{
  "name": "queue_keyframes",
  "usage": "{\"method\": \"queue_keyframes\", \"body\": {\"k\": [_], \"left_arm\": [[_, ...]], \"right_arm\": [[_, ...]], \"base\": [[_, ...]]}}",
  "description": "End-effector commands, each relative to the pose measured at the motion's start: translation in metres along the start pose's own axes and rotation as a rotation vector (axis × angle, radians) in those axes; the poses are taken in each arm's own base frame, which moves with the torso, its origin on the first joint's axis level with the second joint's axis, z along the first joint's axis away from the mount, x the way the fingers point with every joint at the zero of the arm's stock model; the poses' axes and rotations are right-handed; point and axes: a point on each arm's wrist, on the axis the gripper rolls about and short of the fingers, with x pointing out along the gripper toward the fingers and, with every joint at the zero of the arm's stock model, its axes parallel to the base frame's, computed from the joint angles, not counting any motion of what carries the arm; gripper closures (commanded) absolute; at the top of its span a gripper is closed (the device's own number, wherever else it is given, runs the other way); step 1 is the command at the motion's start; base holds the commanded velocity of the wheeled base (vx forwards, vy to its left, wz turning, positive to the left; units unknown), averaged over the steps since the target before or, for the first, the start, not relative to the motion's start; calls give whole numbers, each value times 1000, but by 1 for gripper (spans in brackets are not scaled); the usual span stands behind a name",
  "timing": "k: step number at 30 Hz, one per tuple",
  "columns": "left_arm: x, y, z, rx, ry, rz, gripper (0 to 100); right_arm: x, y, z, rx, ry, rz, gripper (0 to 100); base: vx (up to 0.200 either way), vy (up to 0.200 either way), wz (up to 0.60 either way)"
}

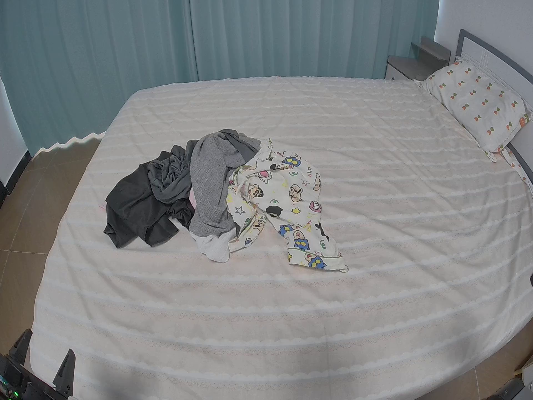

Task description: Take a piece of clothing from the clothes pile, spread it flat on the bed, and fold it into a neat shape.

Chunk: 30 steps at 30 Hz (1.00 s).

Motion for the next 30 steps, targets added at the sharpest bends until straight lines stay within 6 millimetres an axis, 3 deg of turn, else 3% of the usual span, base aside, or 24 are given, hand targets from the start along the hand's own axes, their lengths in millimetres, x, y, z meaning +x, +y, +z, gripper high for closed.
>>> {"method": "queue_keyframes", "body": {"k": [1, 3, 4, 6, 9, 10, 11, 15, 21, 30], "left_arm": [[0, 2, -5, 8, 5, -135, 0], [0, 2, -5, 9, 4, -146, 0], [0, 2, -5, 9, 4, -146, 0], [0, 2, -5, 9, 5, -147, 0], [0, 2, -5, 9, 5, -147, 0], [0, 2, -5, 9, 7, -147, 0], [0, 2, -5, 9, 7, -147, 0], [0, 2, -5, 8, 5, -147, 0], [0, 2, -5, 8, 5, -147, 0], [0, 2, -5, 8, 5, -147, 0]], "right_arm": [[190, -11, -1, 360, 472, 148, 0], [230, -15, -16, 415, 503, 131, 0], [234, -16, -18, 423, 506, 128, 0], [273, -17, -39, 466, 552, 121, 0], [308, -14, -63, 474, 610, 105, 0], [312, -14, -65, 472, 613, 103, 0], [333, -13, -81, 469, 639, 80, 0], [373, -7, -114, 475, 667, 24, 0], [417, 5, -152, 438, 653, -65, 0], [431, 8, -166, 426, 683, -89, 0]], "base": [[0, 0, 0], [0, 0, 0], [0, 0, 0], [0, 0, 0], [0, 0, 0], [0, 0, 0], [0, 0, 0], [0, 0, 0], [0, 0, 0], [0, 0, 0]]}}
